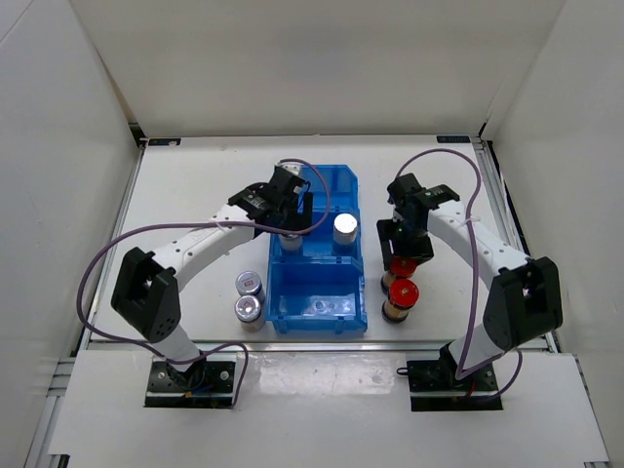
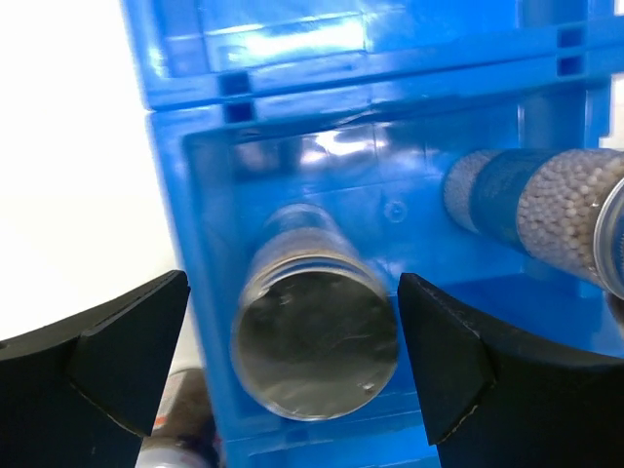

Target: Organize the condiment bottles

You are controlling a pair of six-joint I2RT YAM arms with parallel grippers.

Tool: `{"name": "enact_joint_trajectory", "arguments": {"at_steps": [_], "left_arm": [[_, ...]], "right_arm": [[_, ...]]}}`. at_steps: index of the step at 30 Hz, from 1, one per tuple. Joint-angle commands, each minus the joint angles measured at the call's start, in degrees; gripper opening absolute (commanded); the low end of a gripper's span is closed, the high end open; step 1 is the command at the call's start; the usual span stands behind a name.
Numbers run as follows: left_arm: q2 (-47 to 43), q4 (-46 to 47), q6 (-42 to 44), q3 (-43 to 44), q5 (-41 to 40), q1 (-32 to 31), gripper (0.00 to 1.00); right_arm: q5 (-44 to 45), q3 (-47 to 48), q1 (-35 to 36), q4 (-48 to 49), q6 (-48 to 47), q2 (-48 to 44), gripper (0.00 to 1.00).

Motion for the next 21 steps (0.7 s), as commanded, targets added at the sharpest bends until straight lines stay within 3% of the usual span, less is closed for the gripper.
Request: {"name": "enact_joint_trajectory", "arguments": {"at_steps": [1,3,7,13,21], "left_arm": [[-5.5,-1.8,1.3,4.3,-6.1,-0.2,1.0],[-6.3,-2.8,2.8,7.2,-7.7,-0.2,1.0],[-8.5,-3.5,5.6,14.4,-10.4,1.6,1.0],[-12.8,-4.1,8.8,14.3,-15.3,4.4,1.0],[-18.1,-6.5,9.3,7.9,-17.1,10.7,1.0]], "right_arm": [[0.3,2.7,-0.2,-1.8,1.1,-1.0,0.45],[2.1,4.6,-0.2,-2.3,2.3,-1.0,0.25],[5.7,13.3,-0.2,-5.5,3.0,-1.5,0.0],[9.8,31.2,-0.2,-5.6,-0.3,4.0,0.0],[1.9,54.0,-0.8,-4.2,-4.1,20.8,0.0]]}}
